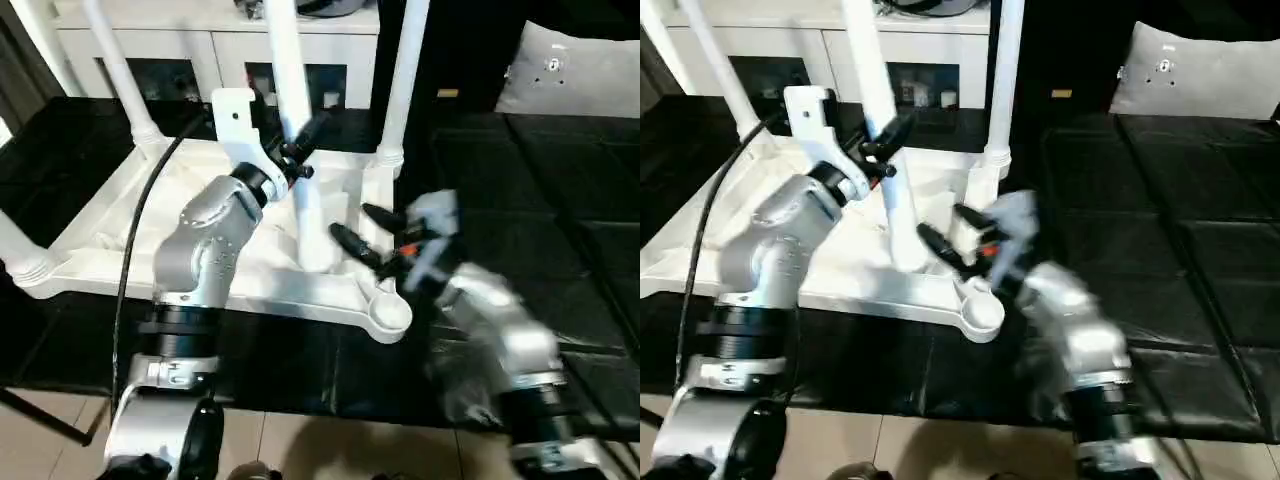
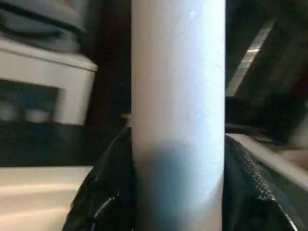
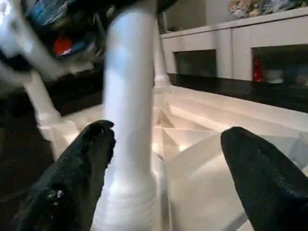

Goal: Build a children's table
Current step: Pick table leg

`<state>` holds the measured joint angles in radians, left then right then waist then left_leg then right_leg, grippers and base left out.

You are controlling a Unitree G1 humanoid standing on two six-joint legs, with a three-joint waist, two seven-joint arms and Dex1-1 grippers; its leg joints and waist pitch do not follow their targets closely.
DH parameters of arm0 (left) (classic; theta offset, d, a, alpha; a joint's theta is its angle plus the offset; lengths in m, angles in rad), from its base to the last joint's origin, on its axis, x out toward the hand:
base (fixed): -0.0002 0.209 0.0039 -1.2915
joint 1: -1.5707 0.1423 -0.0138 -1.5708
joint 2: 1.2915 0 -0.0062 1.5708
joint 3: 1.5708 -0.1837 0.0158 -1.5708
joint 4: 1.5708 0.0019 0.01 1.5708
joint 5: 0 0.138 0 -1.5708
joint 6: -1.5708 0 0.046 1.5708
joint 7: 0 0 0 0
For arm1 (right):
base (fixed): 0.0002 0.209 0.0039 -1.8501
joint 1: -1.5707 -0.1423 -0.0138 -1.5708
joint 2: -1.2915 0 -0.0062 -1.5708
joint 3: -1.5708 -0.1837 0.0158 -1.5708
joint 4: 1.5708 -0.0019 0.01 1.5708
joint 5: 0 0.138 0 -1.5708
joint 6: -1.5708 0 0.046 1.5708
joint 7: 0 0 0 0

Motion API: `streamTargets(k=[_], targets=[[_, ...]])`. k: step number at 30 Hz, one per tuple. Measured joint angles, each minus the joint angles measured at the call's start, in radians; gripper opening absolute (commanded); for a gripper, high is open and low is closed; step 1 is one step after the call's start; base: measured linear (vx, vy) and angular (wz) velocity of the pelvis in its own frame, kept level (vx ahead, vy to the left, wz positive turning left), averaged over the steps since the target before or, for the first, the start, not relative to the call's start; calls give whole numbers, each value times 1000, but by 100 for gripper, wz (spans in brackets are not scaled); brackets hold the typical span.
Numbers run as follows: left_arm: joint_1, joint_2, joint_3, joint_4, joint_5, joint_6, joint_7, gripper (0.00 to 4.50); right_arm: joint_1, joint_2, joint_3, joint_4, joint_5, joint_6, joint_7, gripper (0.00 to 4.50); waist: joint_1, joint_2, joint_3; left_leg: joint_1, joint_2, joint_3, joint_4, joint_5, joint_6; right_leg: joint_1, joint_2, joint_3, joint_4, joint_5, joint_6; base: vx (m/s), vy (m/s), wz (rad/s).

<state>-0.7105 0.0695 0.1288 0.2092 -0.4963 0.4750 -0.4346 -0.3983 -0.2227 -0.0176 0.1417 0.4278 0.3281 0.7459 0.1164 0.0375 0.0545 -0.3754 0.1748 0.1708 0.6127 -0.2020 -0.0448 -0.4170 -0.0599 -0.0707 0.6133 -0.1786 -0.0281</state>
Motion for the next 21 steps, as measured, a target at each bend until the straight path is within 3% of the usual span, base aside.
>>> streamTargets(k=[2,4,9,12,21], targets=[[0,8,21,0,-39,29,-30,182,-11,-25,-31,-4,27,38,14,387,-1,0,0,1,0,0,0,0,0,0,0,0,1,0,0,0,0,0],[-1,21,43,-2,-119,99,-96,182,-21,-60,-45,-8,91,139,52,387,-2,0,0,1,0,0,1,0,0,0,0,0,2,0,0,0,0,0],[-7,58,65,-11,-260,229,-242,182,-47,-130,-73,-25,209,283,154,387,0,0,0,1,0,0,1,0,0,0,0,0,1,0,0,0,0,0],[-9,84,69,-32,-333,284,-326,182,-49,-168,-69,-25,236,313,231,387,3,0,0,1,0,0,1,0,0,0,0,0,1,0,0,0,0,0],[-10,108,19,-90,-373,319,-456,182,-66,-217,-13,-54,275,371,381,387,13,0,0,1,0,0,2,0,0,0,0,0,2,0,0,0,0,0]])
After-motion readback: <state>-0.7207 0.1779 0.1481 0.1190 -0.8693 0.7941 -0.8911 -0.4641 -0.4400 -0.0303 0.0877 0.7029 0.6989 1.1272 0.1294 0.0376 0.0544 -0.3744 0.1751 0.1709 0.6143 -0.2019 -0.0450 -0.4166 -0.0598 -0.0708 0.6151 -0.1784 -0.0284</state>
